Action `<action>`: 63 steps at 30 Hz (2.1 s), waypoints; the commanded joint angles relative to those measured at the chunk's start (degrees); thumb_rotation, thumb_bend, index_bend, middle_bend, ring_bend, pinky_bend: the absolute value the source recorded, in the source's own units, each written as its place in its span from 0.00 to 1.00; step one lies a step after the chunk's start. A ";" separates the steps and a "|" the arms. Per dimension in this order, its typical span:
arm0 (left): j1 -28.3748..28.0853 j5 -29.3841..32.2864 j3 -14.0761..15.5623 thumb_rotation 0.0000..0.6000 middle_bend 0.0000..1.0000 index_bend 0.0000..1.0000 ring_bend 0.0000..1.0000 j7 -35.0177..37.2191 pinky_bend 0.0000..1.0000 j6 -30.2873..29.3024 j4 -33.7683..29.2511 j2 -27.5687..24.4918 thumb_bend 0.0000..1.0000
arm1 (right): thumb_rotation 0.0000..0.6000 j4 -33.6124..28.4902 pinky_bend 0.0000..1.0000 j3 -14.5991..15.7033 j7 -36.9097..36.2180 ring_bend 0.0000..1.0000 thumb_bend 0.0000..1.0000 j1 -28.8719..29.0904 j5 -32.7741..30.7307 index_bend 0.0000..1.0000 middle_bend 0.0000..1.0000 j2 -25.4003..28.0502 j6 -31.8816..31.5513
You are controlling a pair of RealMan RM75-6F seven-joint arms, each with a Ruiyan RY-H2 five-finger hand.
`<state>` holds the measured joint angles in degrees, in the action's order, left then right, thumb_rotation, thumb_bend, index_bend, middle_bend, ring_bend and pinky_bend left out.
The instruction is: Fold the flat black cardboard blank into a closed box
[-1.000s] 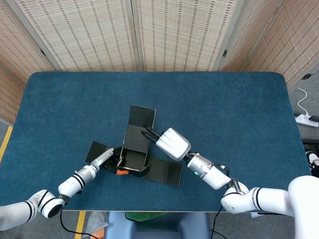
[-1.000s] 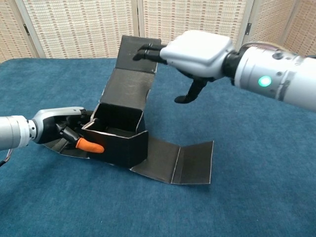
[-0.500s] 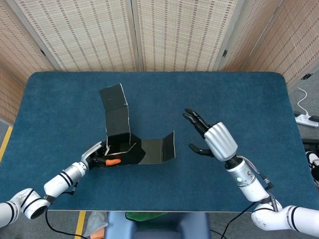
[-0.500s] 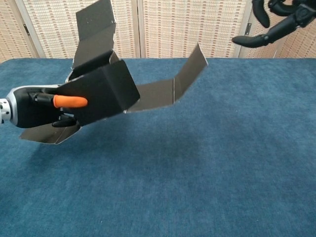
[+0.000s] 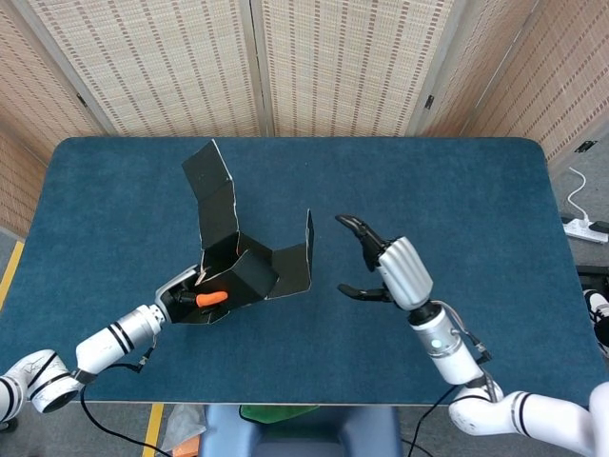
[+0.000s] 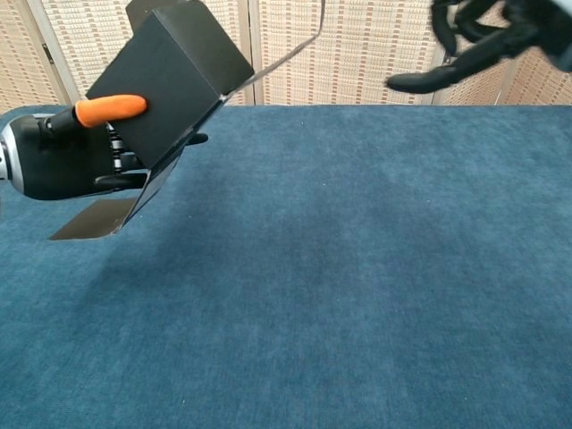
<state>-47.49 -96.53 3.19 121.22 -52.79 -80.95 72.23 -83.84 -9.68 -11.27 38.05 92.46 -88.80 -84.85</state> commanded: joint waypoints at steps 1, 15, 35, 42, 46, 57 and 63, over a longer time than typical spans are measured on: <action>-0.60 0.03 0.45 1.00 0.41 0.39 0.66 -1.19 0.86 -0.24 -0.49 -0.25 0.21 | 1.00 1.47 1.00 -3.14 4.19 0.73 0.00 3.12 0.27 0.00 0.14 -4.45 1.59; -1.45 0.77 2.21 1.00 0.41 0.39 0.66 -11.90 0.86 0.47 -0.80 -1.13 0.21 | 1.00 1.86 1.00 -6.74 14.72 0.73 0.00 9.33 2.07 0.00 0.14 -7.15 6.10; -3.21 0.73 3.83 1.00 0.40 0.36 0.65 -14.17 0.86 1.84 -0.52 -0.81 0.21 | 1.00 6.28 1.00 -3.84 24.26 0.67 0.00 12.56 7.62 0.02 0.14 -8.87 7.56; -3.60 0.99 4.37 1.00 0.38 0.35 0.64 -18.20 0.86 3.06 1.45 0.38 0.21 | 1.00 8.02 1.00 -2.40 25.40 0.72 0.00 13.96 8.87 0.32 0.38 -9.54 9.57; -3.68 1.63 4.48 1.00 0.38 0.35 0.64 -21.94 0.86 4.16 2.75 1.57 0.21 | 1.00 10.68 1.00 -0.56 26.48 0.74 0.00 14.75 10.57 0.42 0.44 -10.41 10.67; -3.75 4.59 3.81 1.00 0.37 0.34 0.64 -35.47 0.86 8.24 5.35 6.61 0.21 | 1.00 20.24 1.00 4.40 25.13 0.76 0.04 14.95 12.08 0.49 0.48 -14.79 12.84; -3.38 7.64 2.58 1.00 0.36 0.34 0.64 -43.21 0.86 10.58 7.13 10.00 0.21 | 1.00 26.05 1.00 6.90 23.09 0.76 0.12 14.44 12.72 0.54 0.52 -17.52 12.95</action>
<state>-51.07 -90.26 6.39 80.24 -43.31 -74.67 80.75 -59.38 -3.75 12.76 52.77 104.95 -105.24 -72.05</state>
